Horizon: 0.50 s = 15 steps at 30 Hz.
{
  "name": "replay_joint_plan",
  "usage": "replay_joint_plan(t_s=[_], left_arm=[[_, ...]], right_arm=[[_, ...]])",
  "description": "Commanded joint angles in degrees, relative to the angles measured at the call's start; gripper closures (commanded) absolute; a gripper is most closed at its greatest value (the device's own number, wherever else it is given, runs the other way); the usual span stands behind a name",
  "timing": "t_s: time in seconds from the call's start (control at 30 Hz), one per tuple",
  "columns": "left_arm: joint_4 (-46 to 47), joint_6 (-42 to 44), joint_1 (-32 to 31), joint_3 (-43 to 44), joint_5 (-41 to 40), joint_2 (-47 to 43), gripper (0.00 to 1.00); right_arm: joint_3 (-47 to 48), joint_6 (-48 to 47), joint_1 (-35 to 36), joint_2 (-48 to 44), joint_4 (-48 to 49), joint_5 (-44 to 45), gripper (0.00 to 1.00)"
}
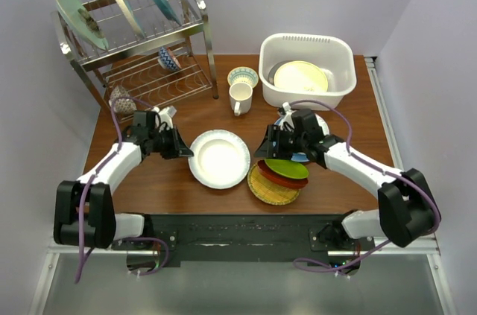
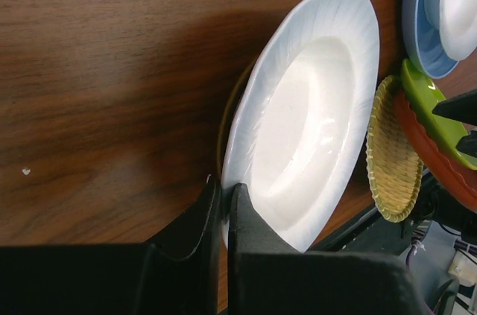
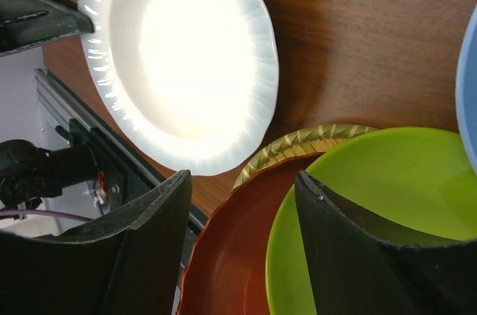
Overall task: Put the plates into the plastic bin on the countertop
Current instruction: Pick up the plate at the center of the board.
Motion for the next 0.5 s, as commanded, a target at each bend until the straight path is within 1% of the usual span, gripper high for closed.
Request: replay_joint_plan(t_s=[0.0, 0.27, 0.4, 0.43, 0.47], left_arm=[[0.1, 1.6, 0.5, 1.0, -5.5, -4.0, 1.0], [1.2, 1.6, 3.6, 0.6, -2.6, -6.9, 1.0], [3.3, 1.3, 4.6, -0.3, 1.2, -8.9, 1.0], [3.5, 1.3, 6.1, -0.4, 1.9, -9.0, 1.0], [3.6, 1.4, 6.1, -0.4, 2.2, -9.0, 1.0]], right_arm=[[0.1, 1.1, 1.3, 1.7, 3.7, -0.4, 0.39], [0.9, 2.5, 4.7, 5.6, 7.3, 0.3, 0.39], [1.4, 3.9, 6.2, 8.2, 10.0, 0.4, 0.39], [1.6, 4.1, 6.8, 9.3, 10.4, 0.3, 0.39], [2.1, 4.2, 7.1, 9.8, 10.6, 0.4, 0.39]])
